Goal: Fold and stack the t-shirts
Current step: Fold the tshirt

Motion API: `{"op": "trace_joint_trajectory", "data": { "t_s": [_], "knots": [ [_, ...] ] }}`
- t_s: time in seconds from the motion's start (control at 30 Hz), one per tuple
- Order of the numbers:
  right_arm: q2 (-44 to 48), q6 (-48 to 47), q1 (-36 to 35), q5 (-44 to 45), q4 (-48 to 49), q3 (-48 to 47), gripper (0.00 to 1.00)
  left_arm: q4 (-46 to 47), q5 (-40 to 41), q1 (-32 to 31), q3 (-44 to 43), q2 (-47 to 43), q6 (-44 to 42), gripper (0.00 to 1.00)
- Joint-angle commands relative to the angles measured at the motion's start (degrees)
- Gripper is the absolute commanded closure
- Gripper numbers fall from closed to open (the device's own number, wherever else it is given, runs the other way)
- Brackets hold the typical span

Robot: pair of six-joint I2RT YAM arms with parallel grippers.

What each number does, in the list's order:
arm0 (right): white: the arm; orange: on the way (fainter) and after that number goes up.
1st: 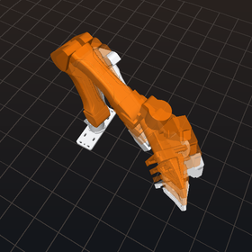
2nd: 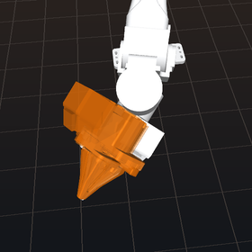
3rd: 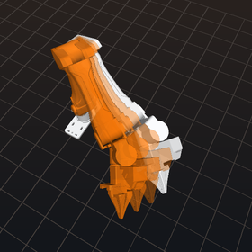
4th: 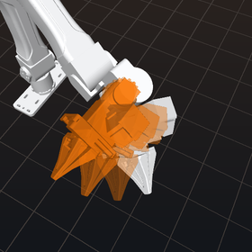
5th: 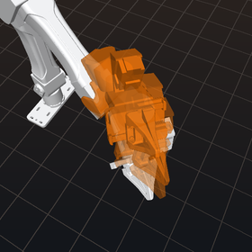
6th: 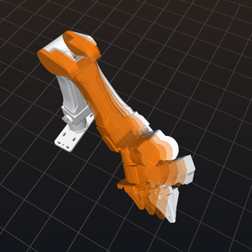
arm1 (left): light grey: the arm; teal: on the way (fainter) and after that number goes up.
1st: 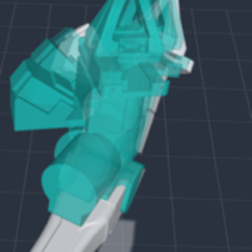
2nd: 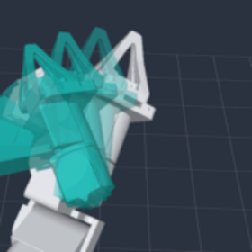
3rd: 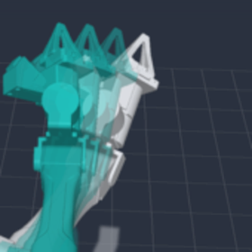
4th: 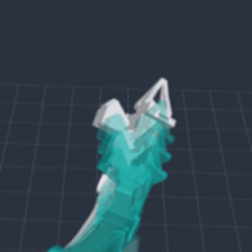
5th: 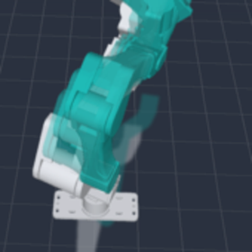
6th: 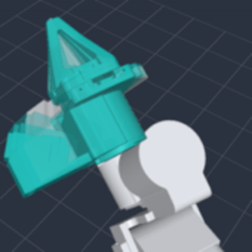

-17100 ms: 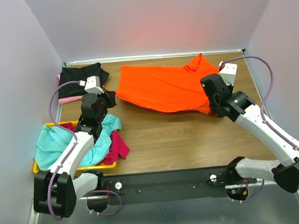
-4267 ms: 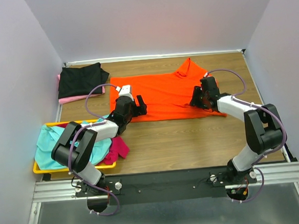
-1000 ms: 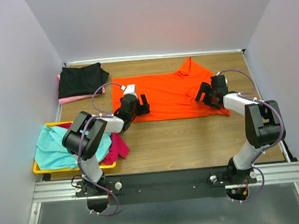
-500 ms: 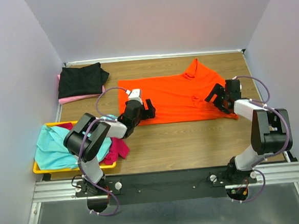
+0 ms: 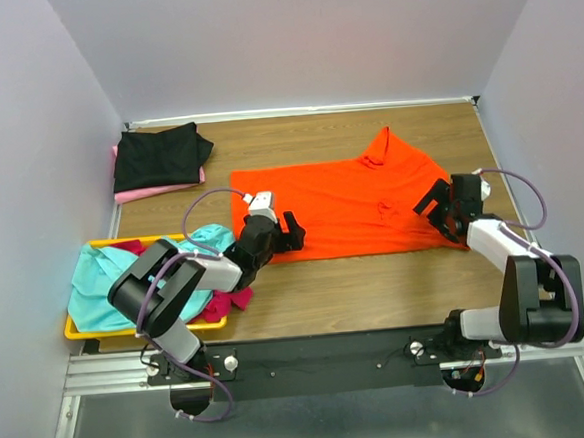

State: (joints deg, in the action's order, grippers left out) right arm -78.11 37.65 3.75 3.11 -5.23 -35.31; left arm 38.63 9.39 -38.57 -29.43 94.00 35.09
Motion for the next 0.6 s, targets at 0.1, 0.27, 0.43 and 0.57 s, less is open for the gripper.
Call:
{"op": "trace_joint_trajectory", "data": {
  "t_s": [0.1,0.27,0.43,0.57],
  "knots": [
    [5.94,1.99,3.1,2.78,-2.41,3.05,0.0,-4.0,3.09,-2.74,5.43,-3.2,3.49,0.08],
    [8.4,2.17,3.64,3.47,-2.5,3.41,0.0,-4.09,4.23,-4.5,8.94,-6.36,6.21,0.08],
    [11.22,-0.2,3.72,4.18,-2.85,0.86,0.0,-5.41,5.38,-4.68,7.38,-9.97,5.08,0.07],
    [12.01,-4.5,3.63,2.17,-2.94,-4.14,0.0,-9.97,6.87,-4.68,1.59,-11.64,2.53,0.05]
  ]
}}
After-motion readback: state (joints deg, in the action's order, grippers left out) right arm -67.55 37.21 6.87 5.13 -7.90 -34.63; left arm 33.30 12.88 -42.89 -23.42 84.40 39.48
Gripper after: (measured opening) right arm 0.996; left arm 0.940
